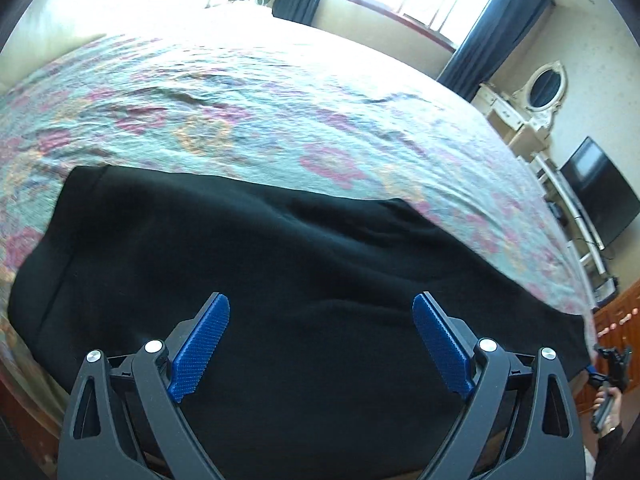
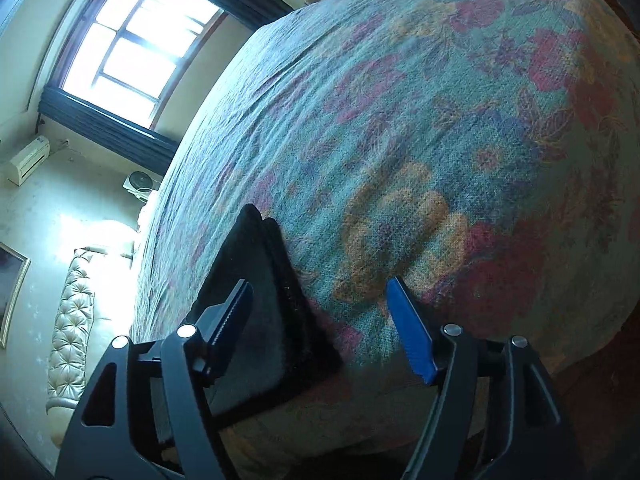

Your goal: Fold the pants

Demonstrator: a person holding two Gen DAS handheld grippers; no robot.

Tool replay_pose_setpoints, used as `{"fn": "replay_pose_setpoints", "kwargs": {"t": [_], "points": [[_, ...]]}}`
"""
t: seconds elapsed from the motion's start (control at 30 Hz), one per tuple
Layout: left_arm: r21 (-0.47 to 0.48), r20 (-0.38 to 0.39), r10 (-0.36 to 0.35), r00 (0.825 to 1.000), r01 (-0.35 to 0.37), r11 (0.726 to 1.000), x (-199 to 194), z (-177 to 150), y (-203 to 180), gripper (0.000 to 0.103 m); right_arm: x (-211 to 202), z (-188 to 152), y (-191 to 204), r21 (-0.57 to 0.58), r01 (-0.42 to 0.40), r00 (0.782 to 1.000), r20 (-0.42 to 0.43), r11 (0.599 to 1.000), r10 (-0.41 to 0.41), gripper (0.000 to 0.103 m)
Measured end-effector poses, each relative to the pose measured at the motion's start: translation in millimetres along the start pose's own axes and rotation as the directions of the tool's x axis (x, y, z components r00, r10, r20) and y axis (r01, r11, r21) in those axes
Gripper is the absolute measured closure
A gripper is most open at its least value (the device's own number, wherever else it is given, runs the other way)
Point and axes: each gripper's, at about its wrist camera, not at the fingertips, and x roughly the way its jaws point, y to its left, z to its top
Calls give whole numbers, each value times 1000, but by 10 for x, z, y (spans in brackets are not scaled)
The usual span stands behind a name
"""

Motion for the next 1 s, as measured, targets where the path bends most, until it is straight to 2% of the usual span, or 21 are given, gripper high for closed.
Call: {"fn": "replay_pose_setpoints", "kwargs": {"t": [0.07,0.17,0.37,0.43,0.57,0.67,0.73,0.77,0.87,1.0], "points": [[-15,-7,45,999,-45,999,53,8,197,11,-39,-31,-76,47,-52,999,8,998,52,28],[-62,7,-45,999,45,997,54,-51,453,11,-36,-124,-166,112,-144,988,-34,983,149,24],[-129,17,-114,993,116,985,63,-47,576,11,13,-299,-391,282,-313,938,-56,907,342,24],[-126,18,-116,993,118,985,60,-58,568,11,36,-321,-374,276,-321,934,-68,906,351,24],[-114,8,-112,994,112,987,81,-44,529,8,105,-294,-237,226,-291,944,-91,930,317,24],[-94,2,-97,995,96,991,112,-46,488,6,86,-291,-145,155,-221,964,-116,963,240,39],[-72,-6,-72,997,72,995,125,-47,450,6,71,-327,-148,137,-173,975,-113,975,189,68],[-62,-10,-60,998,60,996,130,-48,433,6,62,-330,-165,136,-154,979,-113,979,170,75],[-34,-19,-26,999,26,999,159,-46,383,6,36,-349,-182,137,-155,980,-106,978,170,81],[-2,-28,11,1000,-11,1000,188,-50,333,6,-40,-299,56,97,-175,979,-89,980,184,84]]}}
